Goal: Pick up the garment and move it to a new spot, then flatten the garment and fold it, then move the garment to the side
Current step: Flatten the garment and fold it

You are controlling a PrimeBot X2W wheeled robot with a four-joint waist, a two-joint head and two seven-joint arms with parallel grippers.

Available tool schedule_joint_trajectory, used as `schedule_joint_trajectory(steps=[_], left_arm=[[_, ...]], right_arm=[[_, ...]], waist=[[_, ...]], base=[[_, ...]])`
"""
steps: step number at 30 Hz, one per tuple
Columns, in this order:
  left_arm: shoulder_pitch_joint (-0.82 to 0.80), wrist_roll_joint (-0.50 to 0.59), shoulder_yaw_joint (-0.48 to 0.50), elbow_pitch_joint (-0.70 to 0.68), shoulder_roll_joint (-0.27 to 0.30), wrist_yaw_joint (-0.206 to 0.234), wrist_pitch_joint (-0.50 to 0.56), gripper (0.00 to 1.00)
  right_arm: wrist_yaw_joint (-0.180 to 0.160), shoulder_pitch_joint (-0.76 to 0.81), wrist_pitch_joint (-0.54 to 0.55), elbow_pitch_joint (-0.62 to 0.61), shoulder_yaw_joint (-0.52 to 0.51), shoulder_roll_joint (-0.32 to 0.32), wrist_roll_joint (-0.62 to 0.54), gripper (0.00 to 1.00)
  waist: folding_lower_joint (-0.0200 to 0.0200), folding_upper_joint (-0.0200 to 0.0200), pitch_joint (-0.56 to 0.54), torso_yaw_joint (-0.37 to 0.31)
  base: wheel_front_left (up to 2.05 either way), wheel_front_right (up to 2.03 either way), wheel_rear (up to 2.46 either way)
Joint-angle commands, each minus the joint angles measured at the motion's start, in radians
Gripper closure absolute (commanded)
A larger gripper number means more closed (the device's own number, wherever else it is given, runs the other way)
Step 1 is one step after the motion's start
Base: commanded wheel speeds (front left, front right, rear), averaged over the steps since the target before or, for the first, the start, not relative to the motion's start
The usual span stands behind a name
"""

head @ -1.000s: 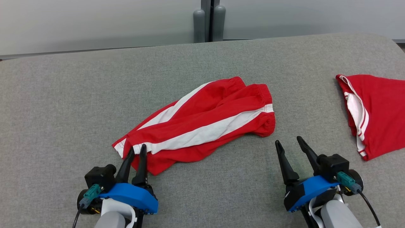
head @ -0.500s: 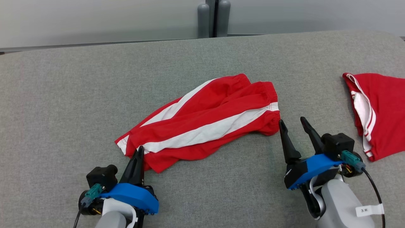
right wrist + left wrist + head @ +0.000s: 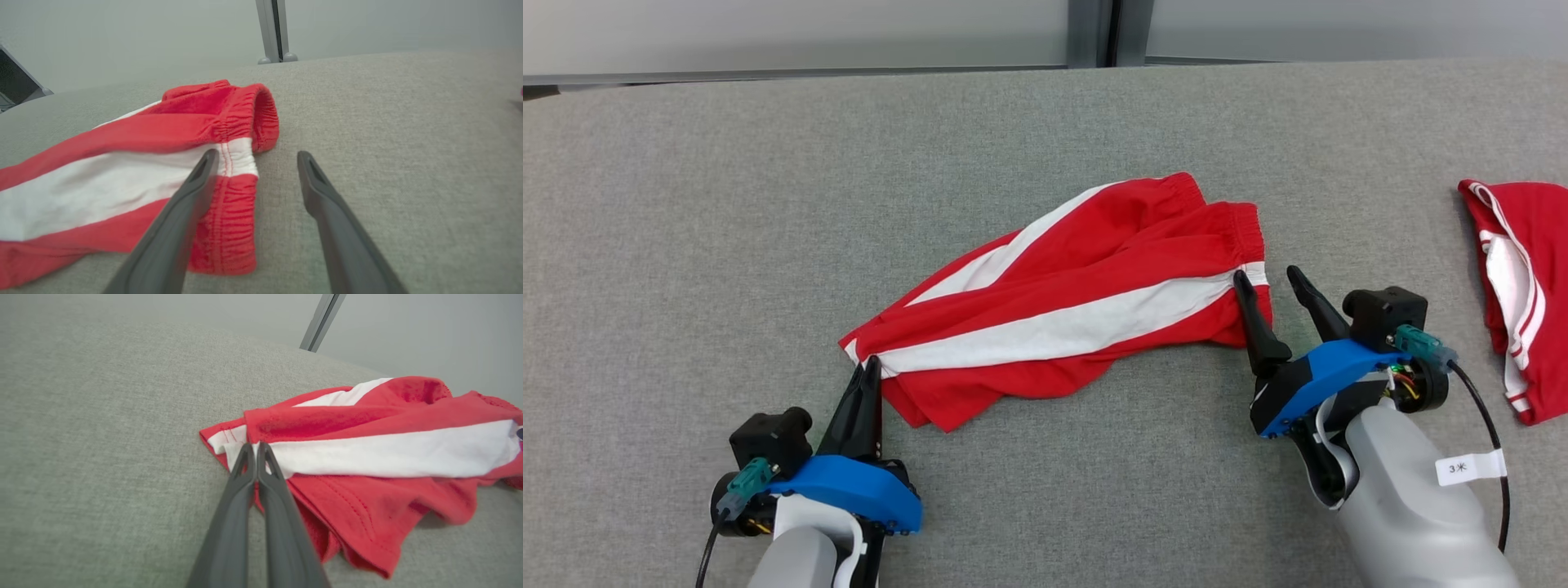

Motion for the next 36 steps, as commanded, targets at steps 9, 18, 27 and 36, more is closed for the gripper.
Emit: schedule_joint_trajectory(steps=[9, 18, 27, 36], left_arm=[[-0.024, 0.008, 0.016, -0.005, 0.000, 0.000, -0.003, 1.00], [-0.033, -0.001, 0.007, -0.006, 0.000, 0.001, -0.003, 1.00], [-0.005, 0.007, 0.022, -0.008, 0.000, 0.000, -0.003, 1.00], [-0.026, 0.077, 0.116, -0.153, 0.003, 0.000, -0.003, 1.00]], right_arm=[[0.000, -0.038, -0.001, 0.009, 0.104, -0.039, 0.090, 0.08], [0.000, -0.046, -0.001, -0.014, 0.170, -0.060, 0.137, 1.00], [0.000, -0.017, -0.001, -0.035, 0.184, -0.075, 0.146, 1.00], [0.000, 0.031, -0.002, -0.219, 0.113, -0.062, 0.156, 1.00]], waist=[[-0.0001, -0.0001, 0.019, 0.009], [-0.0001, -0.0001, 0.023, 0.012], [-0.0001, -0.0001, -0.015, 0.004], [-0.0001, -0.0001, -0.145, -0.019]], base=[[0.00, 0.00, 0.00], [0.00, 0.00, 0.00], [0.00, 0.00, 0.00], [0.00, 0.00, 0.00]])
